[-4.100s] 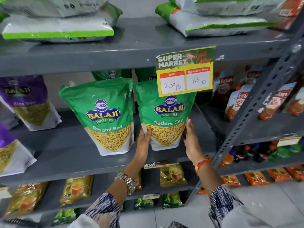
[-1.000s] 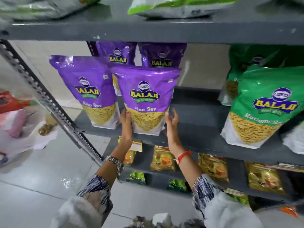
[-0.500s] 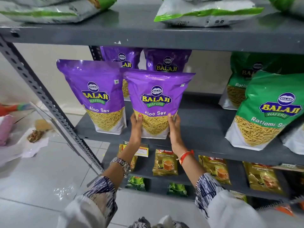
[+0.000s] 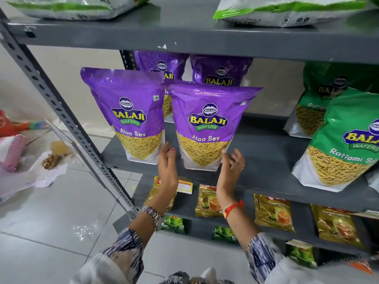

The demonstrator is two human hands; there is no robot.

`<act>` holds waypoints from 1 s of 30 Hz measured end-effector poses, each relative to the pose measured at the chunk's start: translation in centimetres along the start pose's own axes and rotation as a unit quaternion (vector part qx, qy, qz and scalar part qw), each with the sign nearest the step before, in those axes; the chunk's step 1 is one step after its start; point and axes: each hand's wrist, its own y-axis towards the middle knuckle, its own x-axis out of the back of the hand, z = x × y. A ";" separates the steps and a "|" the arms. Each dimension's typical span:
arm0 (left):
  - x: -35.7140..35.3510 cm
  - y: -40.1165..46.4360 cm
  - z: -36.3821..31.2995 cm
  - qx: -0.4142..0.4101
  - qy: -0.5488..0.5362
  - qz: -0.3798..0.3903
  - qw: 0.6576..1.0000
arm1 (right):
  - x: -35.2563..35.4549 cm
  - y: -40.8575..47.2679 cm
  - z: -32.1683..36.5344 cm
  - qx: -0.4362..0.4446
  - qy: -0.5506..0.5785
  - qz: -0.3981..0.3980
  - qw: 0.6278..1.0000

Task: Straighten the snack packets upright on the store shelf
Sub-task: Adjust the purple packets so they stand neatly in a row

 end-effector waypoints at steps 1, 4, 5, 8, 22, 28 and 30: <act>1.2 -0.2 0.0 -0.030 0.006 -0.046 0.998 | -0.1 -1.2 -0.3 0.026 0.003 -0.018 0.999; 5.0 1.1 -0.7 -0.082 0.010 -0.184 0.979 | -1.7 -4.4 -1.9 0.071 0.011 0.060 0.996; 6.1 2.0 -1.1 -0.079 0.000 -0.214 0.974 | -2.5 -5.2 -2.3 0.069 -0.004 0.104 0.992; 8.9 5.3 -2.4 -0.056 -0.006 -0.239 0.969 | -6.2 -6.6 -2.8 0.036 -0.061 0.245 0.967; 11.7 9.9 -3.9 0.076 -0.046 -0.035 0.995 | -15.8 -3.7 -1.4 -0.052 -0.074 0.312 0.946; 12.0 9.5 -3.8 0.069 -0.038 -0.023 0.997 | -15.9 -4.6 -1.4 -0.061 -0.071 0.309 0.946; 12.0 9.4 -3.9 0.063 -0.039 -0.021 0.997 | -15.9 -4.7 -1.2 -0.067 -0.063 0.311 0.946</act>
